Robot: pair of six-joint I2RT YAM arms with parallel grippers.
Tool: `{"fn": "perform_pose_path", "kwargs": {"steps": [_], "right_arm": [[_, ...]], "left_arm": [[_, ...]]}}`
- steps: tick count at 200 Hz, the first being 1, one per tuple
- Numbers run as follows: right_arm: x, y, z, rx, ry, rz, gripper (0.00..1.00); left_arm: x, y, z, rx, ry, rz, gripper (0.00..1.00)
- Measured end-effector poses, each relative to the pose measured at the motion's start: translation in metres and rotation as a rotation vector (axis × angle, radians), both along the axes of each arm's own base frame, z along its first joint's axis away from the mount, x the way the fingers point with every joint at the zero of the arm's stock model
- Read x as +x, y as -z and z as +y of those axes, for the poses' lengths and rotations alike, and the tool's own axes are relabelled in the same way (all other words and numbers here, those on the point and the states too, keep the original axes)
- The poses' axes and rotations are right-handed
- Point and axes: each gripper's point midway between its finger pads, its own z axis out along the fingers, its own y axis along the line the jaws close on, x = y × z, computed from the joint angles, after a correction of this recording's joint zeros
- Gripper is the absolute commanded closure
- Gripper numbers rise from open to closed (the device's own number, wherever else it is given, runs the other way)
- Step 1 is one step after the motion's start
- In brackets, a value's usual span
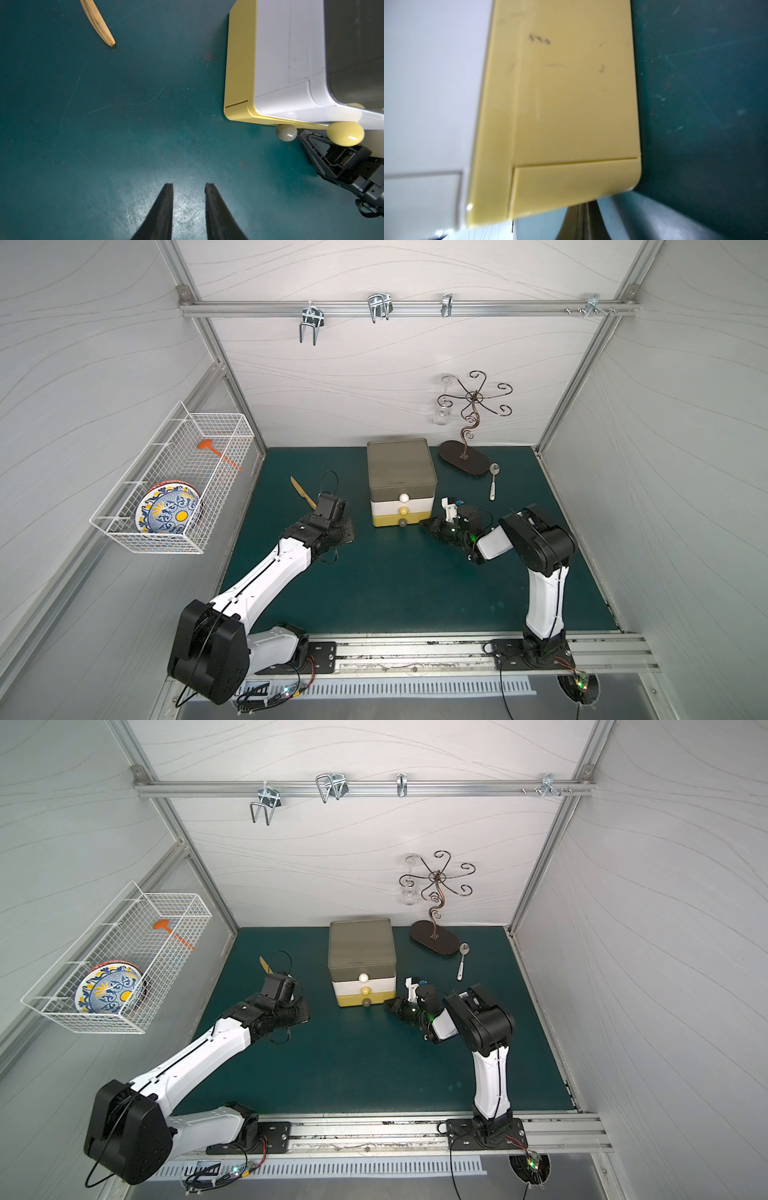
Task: Place the brooch boxes into the drawer by color
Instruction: Close the drawer in the storage box, then reset both arms
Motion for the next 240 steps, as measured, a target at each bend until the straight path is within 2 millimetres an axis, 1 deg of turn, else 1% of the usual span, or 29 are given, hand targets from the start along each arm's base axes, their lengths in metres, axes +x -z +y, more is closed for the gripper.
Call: {"fn": "perform_pose_path", "kwargs": {"steps": [9, 39, 47, 65, 79, 90, 123, 131, 138, 151, 160, 172, 194, 203, 212, 215, 221, 230, 233, 236, 240], "right_arm": [[0.000, 0.000, 0.000, 0.000, 0.000, 0.000, 0.99], [0.001, -0.001, 0.000, 0.008, 0.003, -0.003, 0.91], [0.001, -0.001, 0.000, 0.011, 0.003, -0.003, 0.86], [0.000, -0.001, -0.001, 0.013, 0.010, -0.009, 0.70], [-0.002, -0.002, -0.005, 0.014, 0.024, -0.016, 0.60], [-0.008, -0.003, -0.011, 0.008, 0.037, -0.016, 0.52], [-0.033, -0.016, -0.032, -0.014, 0.052, -0.036, 0.44], [-0.039, -0.020, -0.037, -0.028, 0.056, -0.046, 0.41], [-0.043, -0.025, -0.041, -0.044, 0.059, -0.061, 0.35], [-0.048, -0.041, -0.051, -0.077, 0.073, -0.101, 0.16], [-0.049, -0.057, -0.058, -0.100, 0.089, -0.146, 0.02], [-0.048, -0.082, -0.069, -0.143, 0.124, -0.215, 0.01], [-0.044, -0.140, -0.095, -0.235, 0.219, -0.365, 0.01], [-0.041, -0.165, -0.110, -0.277, 0.275, -0.427, 0.01], [-0.039, -0.183, -0.127, -0.316, 0.333, -0.474, 0.01], [-0.038, -0.188, -0.133, -0.330, 0.354, -0.488, 0.01], [-0.038, -0.196, -0.145, -0.358, 0.395, -0.506, 0.01], [-0.036, -0.205, -0.166, -0.408, 0.466, -0.524, 0.01], [-0.036, -0.206, -0.170, -0.418, 0.476, -0.525, 0.01], [-0.035, -0.207, -0.178, -0.436, 0.499, -0.525, 0.01], [-0.034, -0.207, -0.186, -0.459, 0.527, -0.522, 0.01]], "left_arm": [[0.000, 0.000, 0.001, 0.001, -0.004, 0.000, 0.67], [0.001, -0.001, 0.006, 0.011, -0.021, -0.008, 0.64], [0.001, -0.003, 0.008, 0.015, -0.025, -0.015, 0.64], [0.001, -0.007, 0.012, 0.023, -0.040, -0.033, 0.63], [0.002, -0.010, 0.016, 0.031, -0.055, -0.048, 0.63], [0.003, -0.013, 0.021, 0.041, -0.071, -0.060, 0.63], [0.005, -0.017, 0.044, 0.082, -0.161, -0.136, 0.61], [0.005, -0.017, 0.051, 0.093, -0.185, -0.160, 0.60], [0.004, -0.017, 0.057, 0.107, -0.211, -0.187, 0.60], [0.003, -0.017, 0.072, 0.145, -0.264, -0.239, 0.59], [0.001, -0.018, 0.082, 0.177, -0.301, -0.273, 0.58], [-0.002, -0.018, 0.099, 0.232, -0.367, -0.325, 0.57], [-0.013, -0.014, 0.133, 0.354, -0.497, -0.394, 0.50], [-0.018, -0.009, 0.146, 0.402, -0.539, -0.404, 0.49], [-0.023, -0.004, 0.158, 0.439, -0.573, -0.403, 0.46], [-0.024, -0.003, 0.162, 0.451, -0.583, -0.403, 0.44], [-0.025, -0.003, 0.169, 0.466, -0.604, -0.408, 0.37], [-0.025, -0.002, 0.179, 0.493, -0.629, -0.409, 0.17], [-0.024, -0.003, 0.181, 0.493, -0.642, -0.414, 0.11], [-0.023, -0.003, 0.184, 0.504, -0.645, -0.412, 0.09], [-0.022, -0.003, 0.187, 0.509, -0.658, -0.415, 0.08]]}}
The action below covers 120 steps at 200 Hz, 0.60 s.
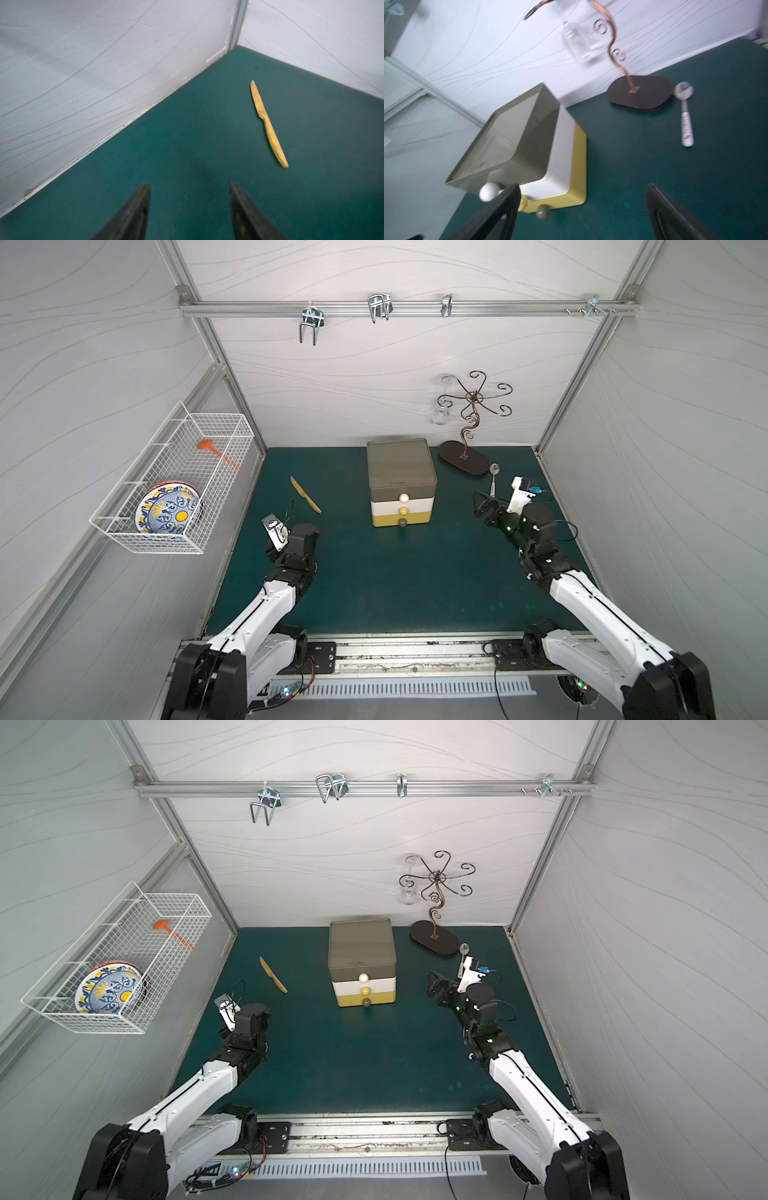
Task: Place the brooch boxes into the drawer by color
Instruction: Reset both arms
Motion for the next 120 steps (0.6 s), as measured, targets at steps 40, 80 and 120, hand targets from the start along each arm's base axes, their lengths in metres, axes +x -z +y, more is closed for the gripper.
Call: {"fn": "perform_pose_path", "kwargs": {"steps": [40, 80, 120], "right_arm": [[0.008, 0.027, -0.058, -0.195, 0.225, 0.050, 0.01], [0.016, 0.077, -0.091, -0.383, 0.287, 0.134, 0.01], [0.033, 0.105, -0.107, -0.425, 0.281, 0.167, 0.01]], "left_arm": [[0.026, 0.031, 0.012, 0.037, 0.031, 0.105, 0.08], [0.068, 0.049, -0.008, 0.031, 0.222, 0.123, 0.08], [0.089, 0.049, -0.023, 0.011, 0.354, 0.074, 0.08]]}}
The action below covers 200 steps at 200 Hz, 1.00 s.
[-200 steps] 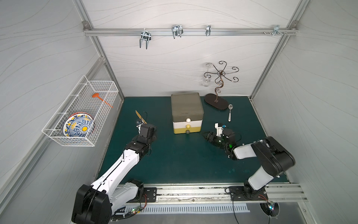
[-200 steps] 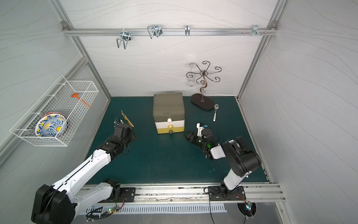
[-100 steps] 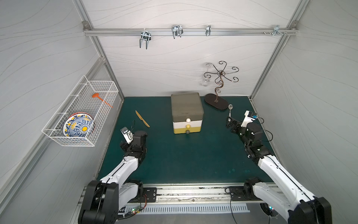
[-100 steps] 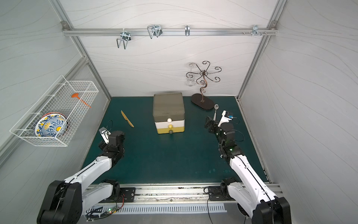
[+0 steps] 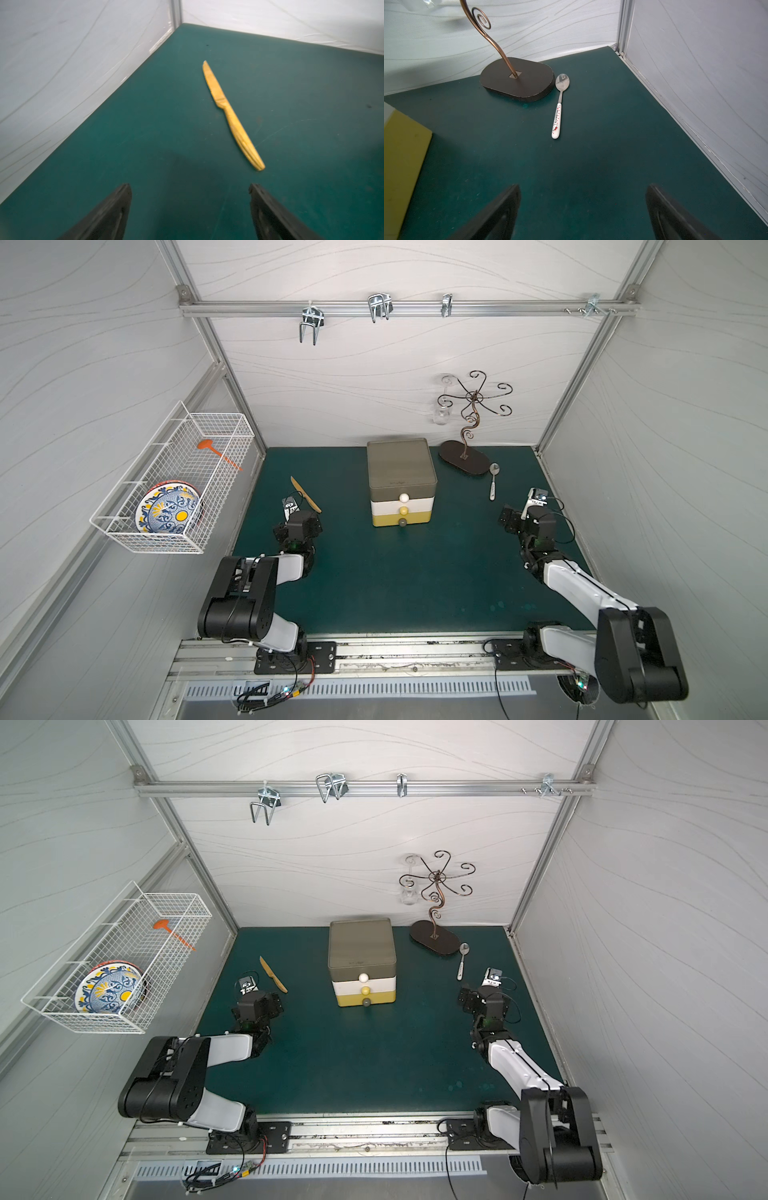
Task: Place the brooch boxes into the drawer by color
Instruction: Reset both arms
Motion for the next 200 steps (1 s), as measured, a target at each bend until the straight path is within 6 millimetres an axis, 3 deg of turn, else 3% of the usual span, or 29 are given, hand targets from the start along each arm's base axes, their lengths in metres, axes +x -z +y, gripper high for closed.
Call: {"fn": "perform_pose_path", "kwargs": {"steps": [39, 65, 86, 131, 200], "right_arm": [[0.015, 0.037, 0.014, -0.017, -0.103, 0.033, 0.01], [0.014, 0.062, 0.025, -0.021, -0.179, 0.049, 0.01], [0.017, 0.076, 0.037, -0.033, -0.242, 0.072, 0.01], [0.030, 0.061, 0.051, -0.042, -0.313, 0.029, 0.01], [0.030, 0.060, 0.056, -0.026, -0.347, 0.025, 0.01]], "left_arm": [[0.010, -0.007, -0.010, -0.020, 0.078, -0.049, 0.07], [0.011, 0.002, -0.017, -0.028, 0.124, -0.045, 0.06], [0.011, 0.003, -0.019, -0.027, 0.139, -0.042, 0.00], [0.012, 0.002, -0.021, -0.027, 0.154, -0.050, 0.00], [0.013, 0.000, -0.021, -0.026, 0.156, -0.056, 0.00]]}}
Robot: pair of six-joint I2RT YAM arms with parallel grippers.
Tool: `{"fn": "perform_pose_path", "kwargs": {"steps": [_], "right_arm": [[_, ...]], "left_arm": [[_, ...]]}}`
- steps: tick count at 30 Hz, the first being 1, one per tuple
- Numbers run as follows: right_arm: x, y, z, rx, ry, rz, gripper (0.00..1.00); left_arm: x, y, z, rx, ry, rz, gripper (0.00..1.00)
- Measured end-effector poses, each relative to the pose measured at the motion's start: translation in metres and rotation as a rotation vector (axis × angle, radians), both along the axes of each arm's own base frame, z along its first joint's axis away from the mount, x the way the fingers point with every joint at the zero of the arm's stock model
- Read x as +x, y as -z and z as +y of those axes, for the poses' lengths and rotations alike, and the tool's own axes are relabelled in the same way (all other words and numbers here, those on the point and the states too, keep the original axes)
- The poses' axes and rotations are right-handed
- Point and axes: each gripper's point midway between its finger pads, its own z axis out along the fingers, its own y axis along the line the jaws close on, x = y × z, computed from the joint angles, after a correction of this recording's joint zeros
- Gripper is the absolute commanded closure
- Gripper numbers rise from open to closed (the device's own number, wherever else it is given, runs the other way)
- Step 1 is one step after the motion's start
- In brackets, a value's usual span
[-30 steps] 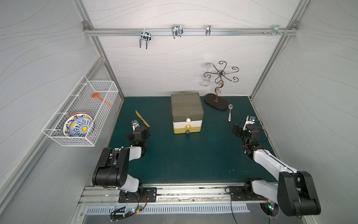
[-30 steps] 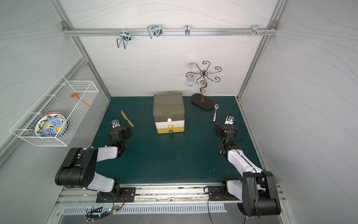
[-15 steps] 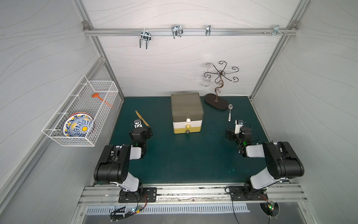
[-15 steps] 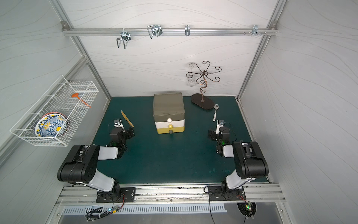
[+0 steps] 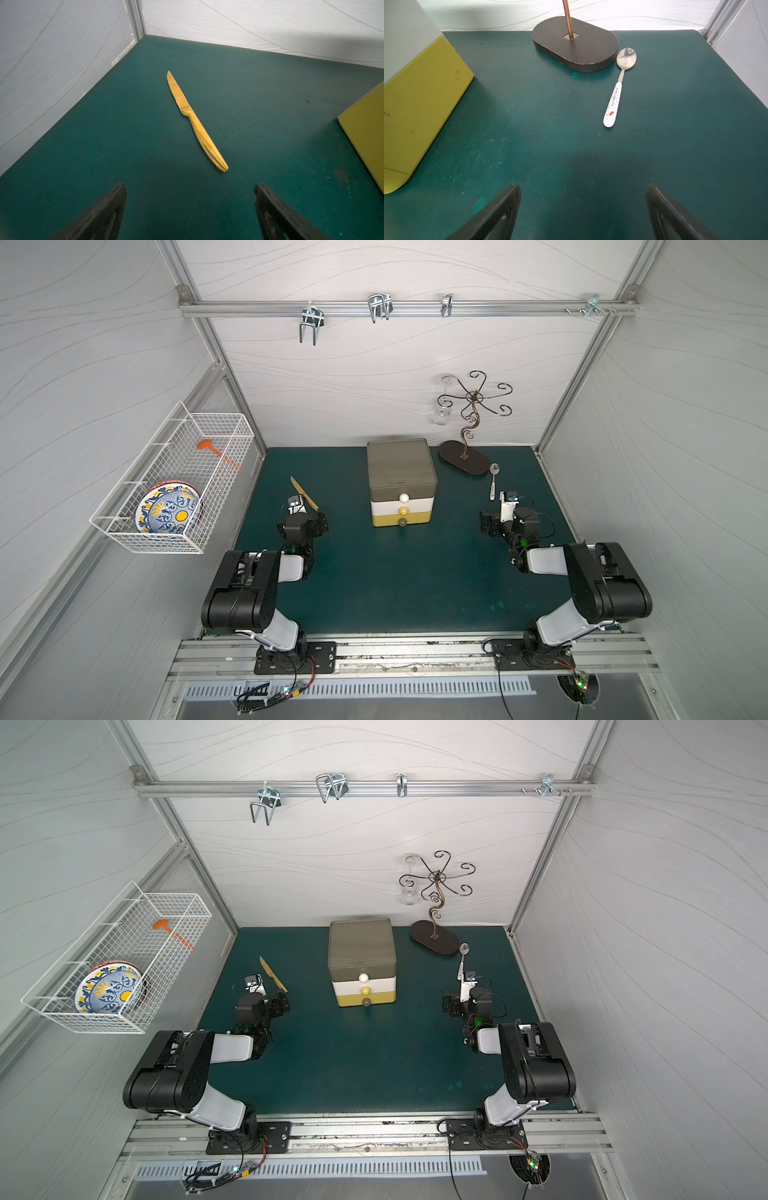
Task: Place the brooch boxes into the drawer by color
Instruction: Reset both arms
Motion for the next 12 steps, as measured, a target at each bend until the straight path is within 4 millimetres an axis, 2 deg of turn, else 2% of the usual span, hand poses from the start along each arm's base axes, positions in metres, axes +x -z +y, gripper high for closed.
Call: {"fn": "perform_pose_path", "kwargs": {"steps": [12], "right_arm": [[0.0010, -0.0012, 0.0004, 0.001, -0.003, -0.003, 0.01]], "left_arm": [[0.0000, -0.0001, 0.0000, 0.000, 0.000, 0.000, 0.00]]}}
